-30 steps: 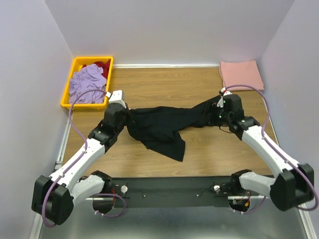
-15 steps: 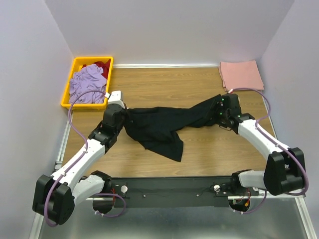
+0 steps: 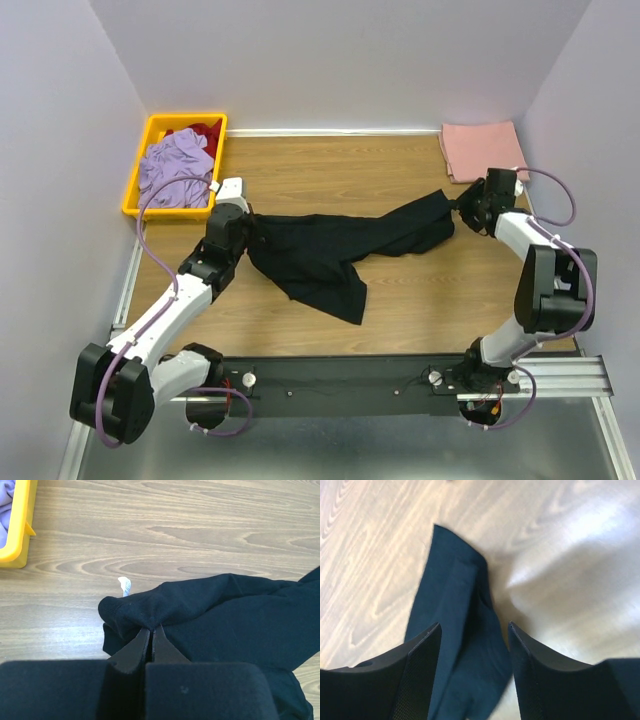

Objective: Fold and stack the t-shirts
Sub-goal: Flatten the tshirt out

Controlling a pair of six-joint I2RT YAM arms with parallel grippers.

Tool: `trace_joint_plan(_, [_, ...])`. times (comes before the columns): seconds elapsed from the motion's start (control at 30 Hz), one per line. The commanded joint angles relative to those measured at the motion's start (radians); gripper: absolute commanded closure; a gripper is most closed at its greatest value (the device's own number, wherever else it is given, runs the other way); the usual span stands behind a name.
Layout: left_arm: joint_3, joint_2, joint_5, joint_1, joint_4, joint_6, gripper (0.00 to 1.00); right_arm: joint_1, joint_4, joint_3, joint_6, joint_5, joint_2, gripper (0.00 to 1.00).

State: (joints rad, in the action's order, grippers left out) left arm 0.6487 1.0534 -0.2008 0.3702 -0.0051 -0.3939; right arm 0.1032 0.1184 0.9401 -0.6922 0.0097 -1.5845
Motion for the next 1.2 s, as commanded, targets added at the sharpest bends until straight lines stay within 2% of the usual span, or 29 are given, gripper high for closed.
trace_joint_plan(0.0, [0.008,0.005,0.009,-0.011,0.039,0.021,1.0,0.015,-0.095,0.077,-0.041,-0.047,-0.077,0.39])
trace_joint_plan(0.1, [0.011,0.01,0.014,-0.019,0.04,0.024,1.0,0.023,-0.109,0.1,-0.058,-0.054,-0.133,0.42])
trace_joint_plan(0.3, [0.014,0.016,0.026,-0.033,0.04,0.027,1.0,0.026,-0.154,0.137,-0.081,-0.06,-0.219,0.55])
trace_joint_plan(0.5, [0.025,0.049,0.069,-0.077,0.054,0.026,1.0,0.026,-0.16,0.141,-0.075,-0.053,-0.246,0.77])
trace_joint_plan(0.53, [0.038,0.062,0.078,-0.088,0.062,0.026,1.0,0.026,-0.158,0.141,-0.075,-0.051,-0.252,0.85])
trace_joint_plan(0.63, [0.072,0.129,0.123,-0.137,0.074,0.03,1.0,0.032,-0.157,0.138,-0.073,-0.056,-0.246,0.99])
trace_joint_plan(0.8, [0.251,0.351,0.159,-0.165,0.086,0.064,0.98,0.03,-0.155,0.124,-0.06,-0.083,-0.187,0.99])
trace_joint_plan(0.87, [0.354,0.414,0.184,-0.165,0.094,0.067,0.9,0.03,-0.155,0.115,-0.049,-0.096,-0.172,0.99])
trace_joint_plan(0.9, [0.385,0.474,0.195,-0.165,0.096,0.064,0.75,0.03,-0.155,0.114,-0.041,-0.108,-0.161,0.99])
trace_joint_plan(0.97, [0.454,0.532,0.196,-0.159,0.111,0.055,0.55,0.03,-0.149,0.111,-0.024,-0.122,-0.149,0.99])
trace_joint_plan(1.0, [0.469,0.545,0.196,-0.154,0.114,0.056,0.39,0.03,-0.145,0.109,-0.02,-0.132,-0.143,0.99])
trace_joint_plan(1.07, [0.489,0.553,0.195,-0.134,0.096,0.056,0.33,0.03,-0.134,0.106,-0.013,-0.142,-0.135,0.99])
trace_joint_plan(1.17, [0.451,0.493,0.114,-0.097,0.027,0.015,0.32,0.03,-0.123,0.106,0.013,-0.171,-0.121,0.99])
